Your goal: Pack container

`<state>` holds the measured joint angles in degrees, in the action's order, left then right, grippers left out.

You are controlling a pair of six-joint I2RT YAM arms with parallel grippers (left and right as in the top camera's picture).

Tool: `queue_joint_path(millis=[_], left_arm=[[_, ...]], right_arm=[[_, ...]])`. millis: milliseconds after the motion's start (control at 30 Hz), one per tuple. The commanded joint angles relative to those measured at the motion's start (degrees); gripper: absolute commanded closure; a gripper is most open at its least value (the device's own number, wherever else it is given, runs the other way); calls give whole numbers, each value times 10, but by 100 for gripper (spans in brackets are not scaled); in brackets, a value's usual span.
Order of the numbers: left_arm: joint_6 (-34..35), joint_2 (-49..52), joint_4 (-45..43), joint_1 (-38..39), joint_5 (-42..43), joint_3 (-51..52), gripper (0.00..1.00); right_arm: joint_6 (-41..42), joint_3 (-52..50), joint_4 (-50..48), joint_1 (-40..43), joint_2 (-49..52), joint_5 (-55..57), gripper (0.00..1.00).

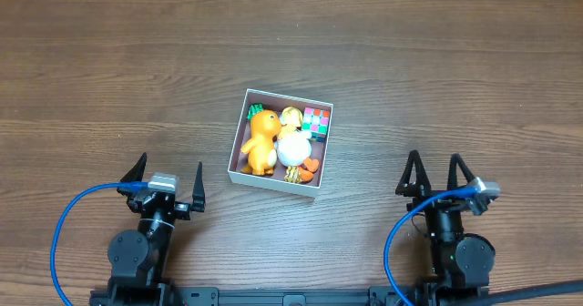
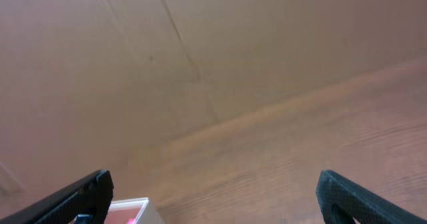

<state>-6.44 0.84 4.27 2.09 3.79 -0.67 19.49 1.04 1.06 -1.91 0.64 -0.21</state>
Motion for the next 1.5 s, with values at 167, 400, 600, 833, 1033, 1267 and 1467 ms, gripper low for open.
queue_joint_path(millis=[167, 400, 600, 833, 1033, 1267, 1467], left_arm=[[-9, -6, -1, -6, -6, 4, 0], [-9, -6, -1, -6, -6, 4, 0], [-9, -6, -1, -6, -6, 4, 0], [-9, -6, -1, -6, -6, 4, 0], [-9, -6, -1, -6, -6, 4, 0], [-9, -6, -1, -6, -6, 4, 0], [-9, -6, -1, -6, -6, 4, 0]], right_arm=[[-62, -6, 34, -3, -5, -39, 0], [-78, -6, 34, -3, -5, -39, 0], [-78, -6, 34, -3, -5, -39, 0], [-77, -6, 34, -3, -5, -39, 0], [-78, -6, 34, -3, -5, -39, 0], [-78, -6, 34, -3, -5, -39, 0], [-78, -6, 34, -3, -5, -39, 0]])
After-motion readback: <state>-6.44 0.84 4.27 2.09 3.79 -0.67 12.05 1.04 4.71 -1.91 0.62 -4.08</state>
